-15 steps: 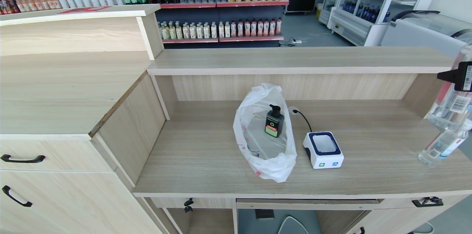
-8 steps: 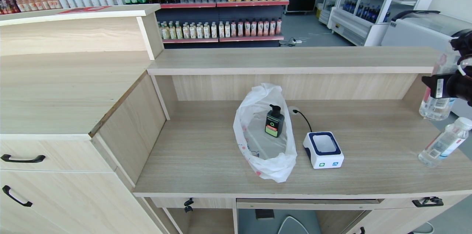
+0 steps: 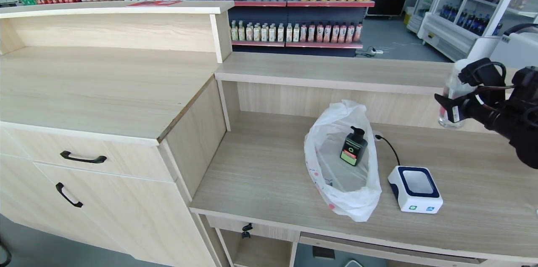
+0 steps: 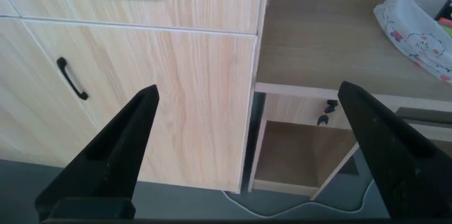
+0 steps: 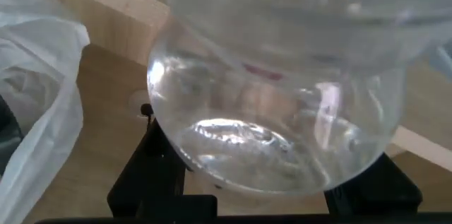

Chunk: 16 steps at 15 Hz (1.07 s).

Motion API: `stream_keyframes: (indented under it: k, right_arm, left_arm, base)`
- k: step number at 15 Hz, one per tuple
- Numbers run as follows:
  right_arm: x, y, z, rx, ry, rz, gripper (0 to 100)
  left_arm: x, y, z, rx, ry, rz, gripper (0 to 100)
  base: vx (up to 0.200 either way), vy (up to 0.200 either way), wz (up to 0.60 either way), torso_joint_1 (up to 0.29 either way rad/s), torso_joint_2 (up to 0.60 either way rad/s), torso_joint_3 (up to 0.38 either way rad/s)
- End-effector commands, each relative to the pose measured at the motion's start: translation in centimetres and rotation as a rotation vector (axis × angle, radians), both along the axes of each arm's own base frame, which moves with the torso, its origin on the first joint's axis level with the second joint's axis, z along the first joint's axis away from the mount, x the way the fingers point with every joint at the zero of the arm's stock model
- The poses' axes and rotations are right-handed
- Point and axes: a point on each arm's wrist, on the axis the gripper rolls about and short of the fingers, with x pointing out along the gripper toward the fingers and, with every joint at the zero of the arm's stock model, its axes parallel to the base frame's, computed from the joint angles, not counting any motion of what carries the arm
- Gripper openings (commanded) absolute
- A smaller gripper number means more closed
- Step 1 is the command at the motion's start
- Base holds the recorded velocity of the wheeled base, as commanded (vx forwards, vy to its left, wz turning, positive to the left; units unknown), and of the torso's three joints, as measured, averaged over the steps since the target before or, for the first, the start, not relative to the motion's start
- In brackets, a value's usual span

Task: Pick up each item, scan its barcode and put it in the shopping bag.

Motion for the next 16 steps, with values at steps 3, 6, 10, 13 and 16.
stream_keyframes:
  k: [3,6,10,13,16]
  right_arm:
    - [3.0,2.2,-4.3,-0.05,-0.03,0.147,0]
    - [2.8,2.8,-5.6,-0.066,-0.044,0.233,0]
    - [2.3,3.5,-6.7,-0.089,-0.107,0.283,0]
    - [1.6,3.7,-6.8,-0.107,-0.148,0.332,0]
    - [0.4,3.8,-7.4,-0.137,-0.179,0.372,0]
  left_arm:
    - [0.0,0.0,0.0,0.0,0.001,0.0,100]
    - [0.0,0.0,0.0,0.0,0.001,0.0,100]
    - [0.0,0.0,0.0,0.0,0.001,0.0,100]
    - [0.0,0.0,0.0,0.0,0.001,0.0,100]
    - [0.0,0.0,0.0,0.0,0.001,0.0,100]
  base:
    - [0.0,0.0,0.0,0.0,0.0,0.0]
    - [0.0,0.0,0.0,0.0,0.0,0.0]
    - [0.0,0.0,0.0,0.0,0.0,0.0]
    - [0.0,0.0,0.0,0.0,0.0,0.0]
    - [0.0,0.0,0.0,0.0,0.0,0.0]
